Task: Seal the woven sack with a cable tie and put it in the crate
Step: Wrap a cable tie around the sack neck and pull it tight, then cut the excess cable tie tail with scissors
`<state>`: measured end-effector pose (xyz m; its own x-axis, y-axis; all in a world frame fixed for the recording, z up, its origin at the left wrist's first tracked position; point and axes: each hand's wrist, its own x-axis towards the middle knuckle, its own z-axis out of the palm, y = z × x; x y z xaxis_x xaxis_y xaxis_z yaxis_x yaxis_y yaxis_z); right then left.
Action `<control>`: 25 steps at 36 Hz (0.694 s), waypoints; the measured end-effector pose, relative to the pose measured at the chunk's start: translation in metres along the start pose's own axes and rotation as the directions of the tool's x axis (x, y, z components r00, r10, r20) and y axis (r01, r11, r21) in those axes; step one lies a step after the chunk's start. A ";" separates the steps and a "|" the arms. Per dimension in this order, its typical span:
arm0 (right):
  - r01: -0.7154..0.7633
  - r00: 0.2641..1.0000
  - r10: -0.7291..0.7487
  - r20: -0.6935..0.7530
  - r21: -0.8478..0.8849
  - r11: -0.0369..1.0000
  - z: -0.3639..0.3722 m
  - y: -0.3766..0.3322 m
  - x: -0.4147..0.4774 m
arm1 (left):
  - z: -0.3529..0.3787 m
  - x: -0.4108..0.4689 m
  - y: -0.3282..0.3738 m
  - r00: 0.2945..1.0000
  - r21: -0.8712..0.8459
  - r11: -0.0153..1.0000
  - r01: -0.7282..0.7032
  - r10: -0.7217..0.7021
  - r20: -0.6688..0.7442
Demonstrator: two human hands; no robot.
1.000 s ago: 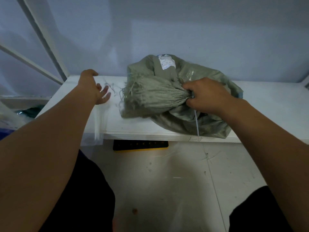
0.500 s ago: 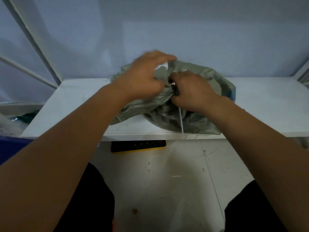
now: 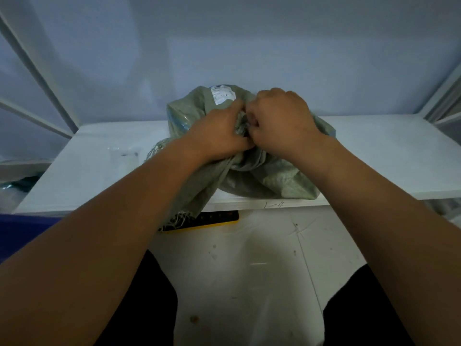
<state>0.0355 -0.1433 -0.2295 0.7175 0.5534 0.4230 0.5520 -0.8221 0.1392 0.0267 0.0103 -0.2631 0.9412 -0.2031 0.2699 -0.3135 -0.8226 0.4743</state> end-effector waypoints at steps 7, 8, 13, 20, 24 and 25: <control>0.016 0.998 -0.025 -0.061 -0.149 0.989 -0.007 0.028 -0.006 | 0.009 0.015 0.015 0.977 0.118 0.981 -0.157 0.171 -0.123; 0.014 0.997 -0.027 -0.072 -0.174 0.985 -0.006 0.031 -0.009 | 0.012 0.017 0.018 0.976 0.154 0.976 -0.153 0.174 -0.133; -0.114 0.976 0.082 -0.200 -0.152 0.982 -0.002 0.055 -0.019 | 0.021 0.027 0.037 0.959 0.308 0.944 -0.122 0.192 -0.207; -0.340 0.900 0.322 -0.295 -0.012 0.940 0.008 0.096 -0.039 | 0.035 0.040 0.066 0.947 0.348 0.932 -0.106 0.201 -0.249; -0.394 0.867 0.395 -0.303 0.066 0.917 0.016 0.117 -0.052 | 0.046 0.044 0.076 0.957 0.372 0.924 -0.084 0.179 -0.229; -0.419 0.846 0.429 -0.318 0.102 0.902 0.016 0.121 -0.053 | 0.048 0.045 0.076 0.963 0.363 0.930 -0.061 0.151 -0.225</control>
<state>0.0712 -0.2704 -0.2499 0.7081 0.0730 0.7023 0.2405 -0.9601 -0.1427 0.0517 -0.0868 -0.2555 0.8306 -0.2001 0.5198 -0.3029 -0.9454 0.1202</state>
